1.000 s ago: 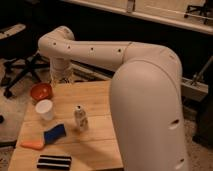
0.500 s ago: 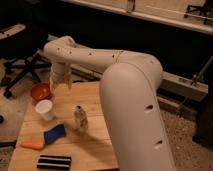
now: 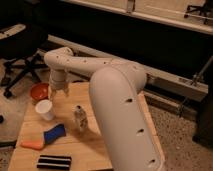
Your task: Pick up the ceramic cup
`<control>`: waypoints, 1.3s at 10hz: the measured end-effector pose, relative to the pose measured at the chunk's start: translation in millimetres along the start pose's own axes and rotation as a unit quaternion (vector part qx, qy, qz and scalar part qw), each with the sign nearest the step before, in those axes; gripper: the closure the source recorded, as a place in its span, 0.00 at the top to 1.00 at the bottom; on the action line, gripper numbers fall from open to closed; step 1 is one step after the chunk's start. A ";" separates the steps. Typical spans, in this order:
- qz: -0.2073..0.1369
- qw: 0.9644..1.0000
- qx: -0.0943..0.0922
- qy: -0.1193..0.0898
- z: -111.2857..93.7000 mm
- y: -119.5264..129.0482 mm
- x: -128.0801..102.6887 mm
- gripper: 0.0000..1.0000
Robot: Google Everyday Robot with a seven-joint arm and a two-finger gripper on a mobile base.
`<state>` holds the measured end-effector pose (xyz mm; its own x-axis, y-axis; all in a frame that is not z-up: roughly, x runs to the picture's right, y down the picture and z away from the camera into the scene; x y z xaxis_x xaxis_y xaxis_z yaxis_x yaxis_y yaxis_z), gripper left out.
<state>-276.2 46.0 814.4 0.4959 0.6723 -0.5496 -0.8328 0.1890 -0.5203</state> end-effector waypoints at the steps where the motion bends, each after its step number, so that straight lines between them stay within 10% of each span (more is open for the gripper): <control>1: -0.004 1.000 -0.003 0.009 7.3 2.8 -0.6 0.65; 4: -0.022 0.999 -0.007 0.046 38.9 16.3 -2.3 0.64; 9: -0.023 0.997 0.019 0.068 74.0 11.0 -9.9 0.21; 13: -0.010 1.000 -0.020 -0.019 16.0 -8.8 -24.8 0.00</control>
<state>-285.1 39.1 843.1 0.5019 0.6952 -0.5145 -0.8120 0.1740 -0.5571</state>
